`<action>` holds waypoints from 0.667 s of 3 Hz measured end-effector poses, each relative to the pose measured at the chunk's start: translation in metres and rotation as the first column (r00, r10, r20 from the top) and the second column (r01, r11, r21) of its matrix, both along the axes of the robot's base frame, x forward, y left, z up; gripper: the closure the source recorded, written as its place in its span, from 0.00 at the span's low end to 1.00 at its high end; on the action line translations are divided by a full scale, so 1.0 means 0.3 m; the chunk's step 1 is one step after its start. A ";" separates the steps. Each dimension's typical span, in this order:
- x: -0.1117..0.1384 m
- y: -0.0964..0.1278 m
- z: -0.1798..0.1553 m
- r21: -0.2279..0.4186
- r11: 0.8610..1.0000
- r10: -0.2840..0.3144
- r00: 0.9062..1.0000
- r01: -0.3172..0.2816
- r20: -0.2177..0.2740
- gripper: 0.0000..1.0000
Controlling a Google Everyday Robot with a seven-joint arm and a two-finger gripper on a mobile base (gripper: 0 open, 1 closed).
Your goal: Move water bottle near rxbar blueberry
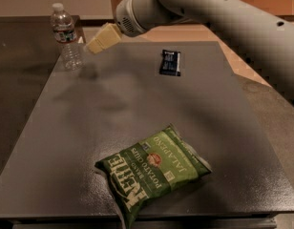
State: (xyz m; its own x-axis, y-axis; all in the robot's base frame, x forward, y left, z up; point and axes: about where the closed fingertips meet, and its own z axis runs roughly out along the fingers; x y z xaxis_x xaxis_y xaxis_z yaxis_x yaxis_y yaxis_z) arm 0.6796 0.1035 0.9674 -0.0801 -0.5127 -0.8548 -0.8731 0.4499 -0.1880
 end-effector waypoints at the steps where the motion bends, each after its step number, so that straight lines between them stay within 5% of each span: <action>1: 0.041 0.100 -0.030 0.050 0.999 0.022 0.999 -0.020 -0.029 0.00; 2: 0.070 0.200 -0.043 0.078 0.996 0.049 0.998 -0.045 -0.049 0.00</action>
Offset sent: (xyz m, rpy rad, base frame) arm 0.0326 0.0931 -0.0153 0.1113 0.0750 0.0738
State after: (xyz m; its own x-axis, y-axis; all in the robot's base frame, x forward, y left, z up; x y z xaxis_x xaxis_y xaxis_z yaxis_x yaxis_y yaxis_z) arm 0.7005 0.1635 0.9546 -0.1022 -0.4502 -0.8871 -0.9012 0.4195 -0.1091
